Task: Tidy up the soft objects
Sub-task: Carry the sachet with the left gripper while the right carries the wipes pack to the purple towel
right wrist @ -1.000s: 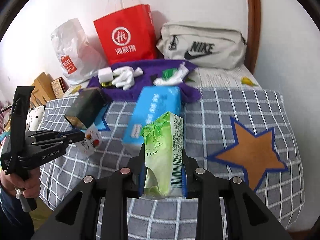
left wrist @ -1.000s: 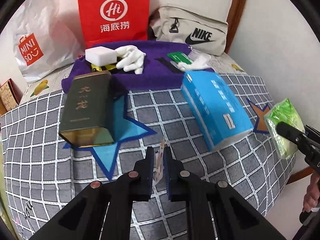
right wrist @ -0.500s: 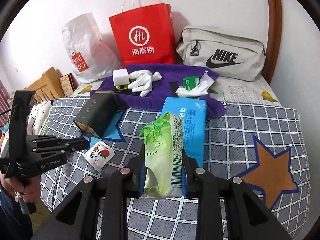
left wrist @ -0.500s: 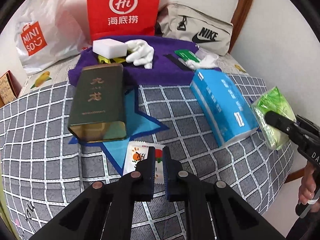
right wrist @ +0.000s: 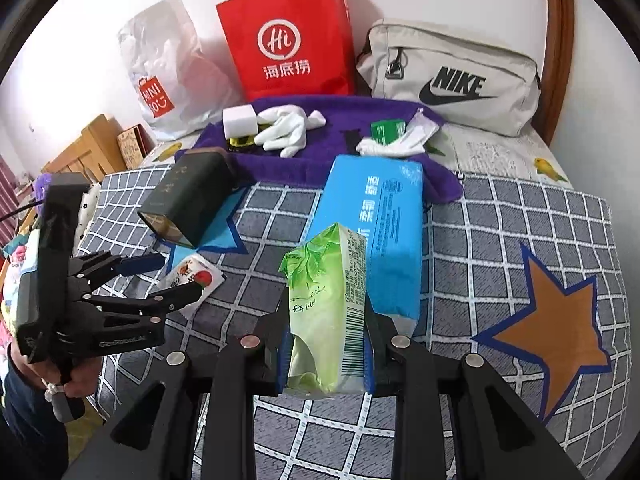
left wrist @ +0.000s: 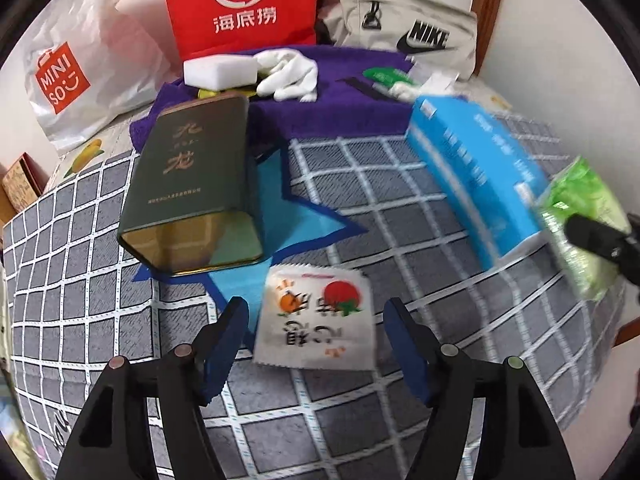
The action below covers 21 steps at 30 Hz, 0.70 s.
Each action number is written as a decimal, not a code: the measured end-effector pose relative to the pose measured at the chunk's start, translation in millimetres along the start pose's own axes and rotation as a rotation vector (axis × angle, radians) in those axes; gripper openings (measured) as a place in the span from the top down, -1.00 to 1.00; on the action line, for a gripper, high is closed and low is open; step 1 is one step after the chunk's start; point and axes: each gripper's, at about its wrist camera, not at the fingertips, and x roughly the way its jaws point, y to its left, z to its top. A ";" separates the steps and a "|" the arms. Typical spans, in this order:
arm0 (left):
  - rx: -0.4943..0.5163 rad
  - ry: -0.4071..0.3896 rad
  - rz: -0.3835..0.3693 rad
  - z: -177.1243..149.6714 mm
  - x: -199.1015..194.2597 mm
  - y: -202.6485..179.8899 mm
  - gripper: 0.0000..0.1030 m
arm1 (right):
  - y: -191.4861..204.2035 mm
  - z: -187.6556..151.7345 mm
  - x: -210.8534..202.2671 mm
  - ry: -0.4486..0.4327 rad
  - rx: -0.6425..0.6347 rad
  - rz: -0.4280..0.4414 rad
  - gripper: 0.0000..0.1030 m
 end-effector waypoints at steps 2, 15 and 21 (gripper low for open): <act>0.014 0.004 0.012 -2.0 5.3 1.1 -0.32 | 0.6 -2.2 3.1 0.011 0.002 0.001 0.46; 0.080 0.000 -0.031 -4.4 15.6 -5.4 0.05 | 4.3 0.6 5.1 0.013 -0.008 -0.003 0.46; 0.098 -0.013 -0.040 -4.0 5.9 -7.7 0.13 | 4.2 0.3 4.9 0.012 -0.007 -0.001 0.46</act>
